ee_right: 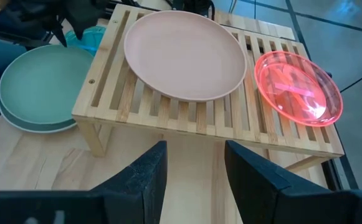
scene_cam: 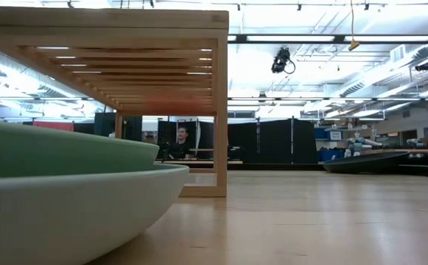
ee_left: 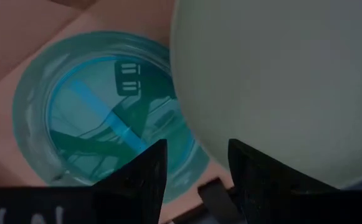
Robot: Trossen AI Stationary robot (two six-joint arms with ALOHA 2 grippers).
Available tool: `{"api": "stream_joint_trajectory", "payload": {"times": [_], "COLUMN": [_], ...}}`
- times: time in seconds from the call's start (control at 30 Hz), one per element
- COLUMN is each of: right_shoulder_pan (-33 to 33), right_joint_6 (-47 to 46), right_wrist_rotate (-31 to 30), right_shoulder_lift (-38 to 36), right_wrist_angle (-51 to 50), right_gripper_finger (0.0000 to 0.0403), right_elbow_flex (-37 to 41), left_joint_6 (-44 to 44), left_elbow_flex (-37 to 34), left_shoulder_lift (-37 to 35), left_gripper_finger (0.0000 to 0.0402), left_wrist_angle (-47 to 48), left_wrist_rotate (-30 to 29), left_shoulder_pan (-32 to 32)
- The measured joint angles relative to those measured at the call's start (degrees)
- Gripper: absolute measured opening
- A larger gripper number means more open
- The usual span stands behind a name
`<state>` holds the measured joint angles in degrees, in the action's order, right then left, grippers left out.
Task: Place and stack plates onto a shelf
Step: Stack the light green plate on the light brown plate
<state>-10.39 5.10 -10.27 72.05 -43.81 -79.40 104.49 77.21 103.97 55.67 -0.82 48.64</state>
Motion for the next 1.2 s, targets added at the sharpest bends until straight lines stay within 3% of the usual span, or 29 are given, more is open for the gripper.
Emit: {"api": "stream_joint_trajectory", "payload": {"times": [0.5,1.0,1.2], "right_shoulder_pan": [0.02,0.0,0.02], "right_joint_6": [2.17,2.4,2.38], "right_wrist_rotate": [-0.02,-0.02,-0.02], "right_shoulder_lift": [0.0,0.0,0.0], "right_wrist_angle": [-0.02,0.0,0.0], "right_gripper_finger": [0.0165,0.0165,0.0165], "right_elbow_flex": [0.0,0.0,0.0], "left_joint_6": [-0.13,-0.14,-0.11], "left_elbow_flex": [0.0,0.0,0.0], "left_shoulder_lift": [4.04,4.04,4.0], "left_gripper_finger": [0.0168,0.0038,0.0019], "left_wrist_angle": [-1.08,-1.87,-2.18], "left_wrist_rotate": [1.03,1.03,1.05], "left_shoulder_pan": [-0.48,-0.5,-0.48]}}
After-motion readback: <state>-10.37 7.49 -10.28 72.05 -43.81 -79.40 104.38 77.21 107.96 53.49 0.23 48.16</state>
